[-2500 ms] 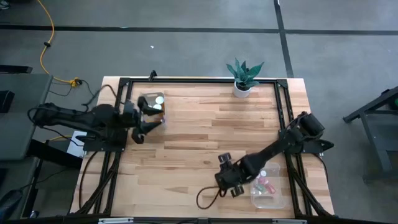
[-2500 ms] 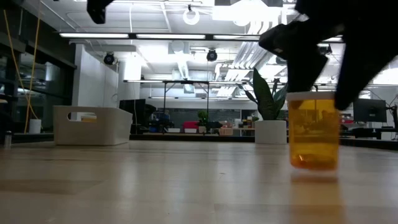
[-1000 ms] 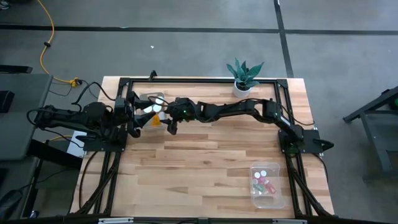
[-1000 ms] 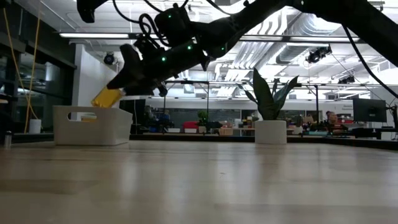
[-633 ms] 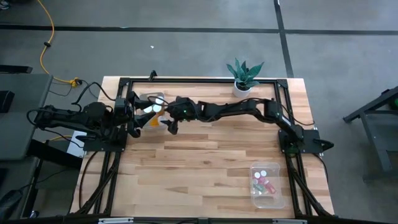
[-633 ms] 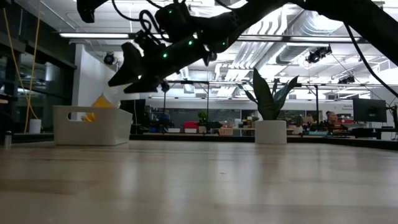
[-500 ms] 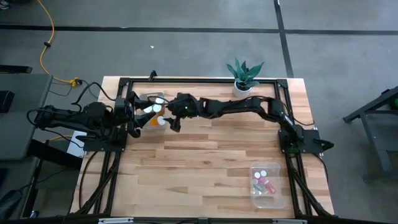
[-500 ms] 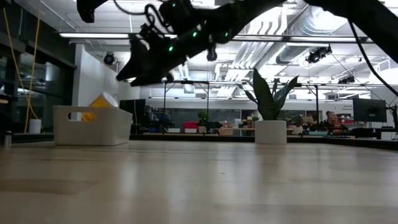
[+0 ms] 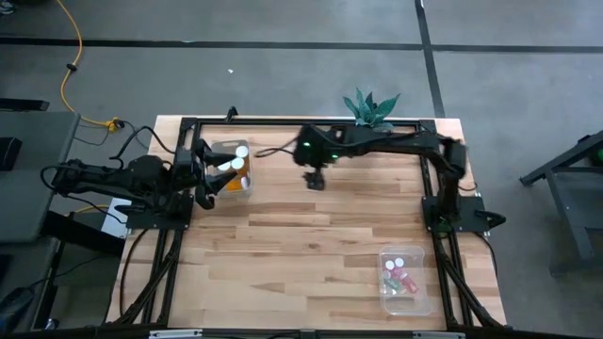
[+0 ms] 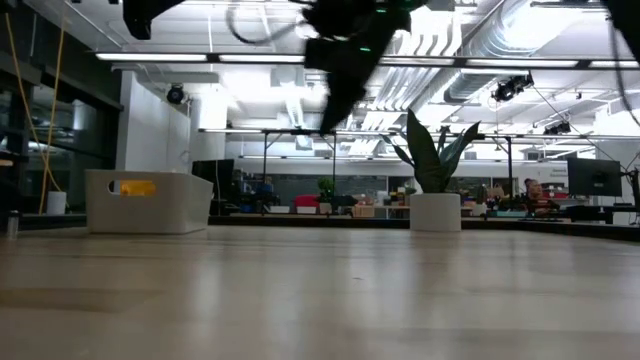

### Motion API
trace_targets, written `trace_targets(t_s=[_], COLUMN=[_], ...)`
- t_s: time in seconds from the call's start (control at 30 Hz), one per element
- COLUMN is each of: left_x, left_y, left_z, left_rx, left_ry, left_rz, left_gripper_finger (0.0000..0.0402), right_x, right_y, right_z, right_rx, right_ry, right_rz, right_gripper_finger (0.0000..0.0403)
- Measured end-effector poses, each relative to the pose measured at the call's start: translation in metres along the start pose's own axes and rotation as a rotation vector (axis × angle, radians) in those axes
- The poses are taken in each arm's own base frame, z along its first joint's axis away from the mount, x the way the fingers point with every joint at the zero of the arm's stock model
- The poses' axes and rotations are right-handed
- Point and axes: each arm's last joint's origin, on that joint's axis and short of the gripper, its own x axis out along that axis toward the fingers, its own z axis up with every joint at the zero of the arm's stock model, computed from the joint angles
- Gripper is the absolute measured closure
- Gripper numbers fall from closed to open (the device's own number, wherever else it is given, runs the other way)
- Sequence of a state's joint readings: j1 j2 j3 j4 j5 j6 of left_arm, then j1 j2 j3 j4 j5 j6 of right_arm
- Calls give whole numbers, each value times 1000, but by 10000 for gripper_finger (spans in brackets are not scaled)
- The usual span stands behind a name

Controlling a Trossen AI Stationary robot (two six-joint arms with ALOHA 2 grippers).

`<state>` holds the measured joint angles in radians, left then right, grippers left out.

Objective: Pick and place medicine bottles into bin by pill shape (circle, oval)
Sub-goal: Return to Home Position

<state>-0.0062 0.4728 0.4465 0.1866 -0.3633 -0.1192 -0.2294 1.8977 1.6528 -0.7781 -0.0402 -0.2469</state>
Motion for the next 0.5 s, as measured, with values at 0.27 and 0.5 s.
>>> trace_targets(t_s=[0.27,0.5], left_x=[5,25], left_y=[0,-7], left_z=[-11,-29], left_rx=[32,70], left_ry=[86,187], left_rz=[21,3], left_gripper_finger=[163,163], right_x=[-33,-75], right_y=[48,92], right_z=[-118,-156], right_rx=[307,495], right_ry=[-52,-561], right_rz=[27,114], right_gripper_finger=[105,105])
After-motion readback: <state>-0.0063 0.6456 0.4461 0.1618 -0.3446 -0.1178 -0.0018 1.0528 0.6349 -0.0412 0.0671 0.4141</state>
